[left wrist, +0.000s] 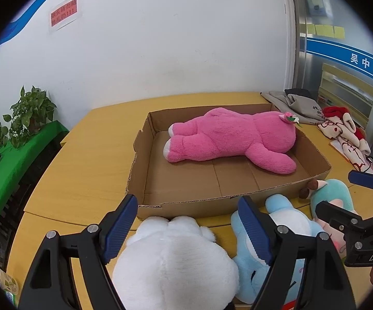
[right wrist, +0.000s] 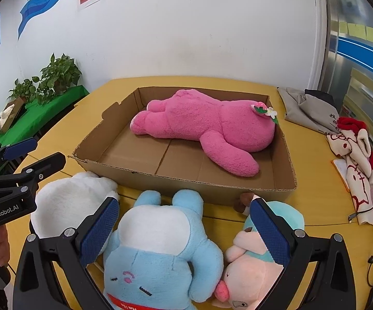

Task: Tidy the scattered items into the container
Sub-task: 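Move both grippers down onto the white panda plush beside the box, then close both grippers on the white panda plush and lift it, then carry the panda over the box and release it beside the pink bear, then move both grippers down onto the light-blue plush with red collar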

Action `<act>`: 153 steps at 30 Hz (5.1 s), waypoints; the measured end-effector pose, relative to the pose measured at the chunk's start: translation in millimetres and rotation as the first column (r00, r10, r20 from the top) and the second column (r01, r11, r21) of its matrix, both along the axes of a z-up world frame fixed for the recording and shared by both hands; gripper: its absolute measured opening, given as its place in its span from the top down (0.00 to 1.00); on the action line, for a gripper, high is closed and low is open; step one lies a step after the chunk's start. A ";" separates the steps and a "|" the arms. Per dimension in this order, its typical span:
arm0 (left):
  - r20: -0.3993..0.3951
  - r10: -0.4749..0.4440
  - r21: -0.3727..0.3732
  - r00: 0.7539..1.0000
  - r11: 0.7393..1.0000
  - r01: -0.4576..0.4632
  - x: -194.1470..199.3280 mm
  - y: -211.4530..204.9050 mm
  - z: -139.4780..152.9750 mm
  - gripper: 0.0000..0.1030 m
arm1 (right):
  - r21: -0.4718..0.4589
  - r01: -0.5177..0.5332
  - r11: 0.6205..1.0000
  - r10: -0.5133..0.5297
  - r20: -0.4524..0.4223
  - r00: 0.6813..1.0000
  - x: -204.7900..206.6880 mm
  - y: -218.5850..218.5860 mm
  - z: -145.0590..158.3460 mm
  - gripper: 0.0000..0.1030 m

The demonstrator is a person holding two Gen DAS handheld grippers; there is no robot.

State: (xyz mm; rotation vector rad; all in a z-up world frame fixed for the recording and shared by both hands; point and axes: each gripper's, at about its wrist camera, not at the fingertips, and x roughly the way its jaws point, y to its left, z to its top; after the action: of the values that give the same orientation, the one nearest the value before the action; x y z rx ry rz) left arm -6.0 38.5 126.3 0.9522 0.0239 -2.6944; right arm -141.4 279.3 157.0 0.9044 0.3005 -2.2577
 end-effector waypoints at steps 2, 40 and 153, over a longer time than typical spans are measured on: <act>0.002 -0.001 -0.002 1.000 1.000 0.001 -0.1 0.7 -1.0 0.22 | 0.006 -0.002 1.000 0.002 0.002 1.000 0.3 -1.8 -1.5 0.00; 0.113 -0.103 0.741 0.988 0.671 -0.015 38.3 -182.8 -121.3 0.22 | -0.012 -0.544 0.839 0.504 0.391 0.770 60.6 -165.7 -86.0 0.00; -0.053 -0.115 0.147 0.992 0.982 0.122 -12.9 -76.8 19.0 0.11 | -0.238 -0.221 0.946 0.239 0.049 0.970 -26.7 -38.7 29.6 0.00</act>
State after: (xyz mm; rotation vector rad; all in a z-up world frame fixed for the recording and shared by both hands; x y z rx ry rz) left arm -18.9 -38.2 145.3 0.9645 0.1870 -2.8566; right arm -168.1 240.6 186.6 0.7877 0.0990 -1.9878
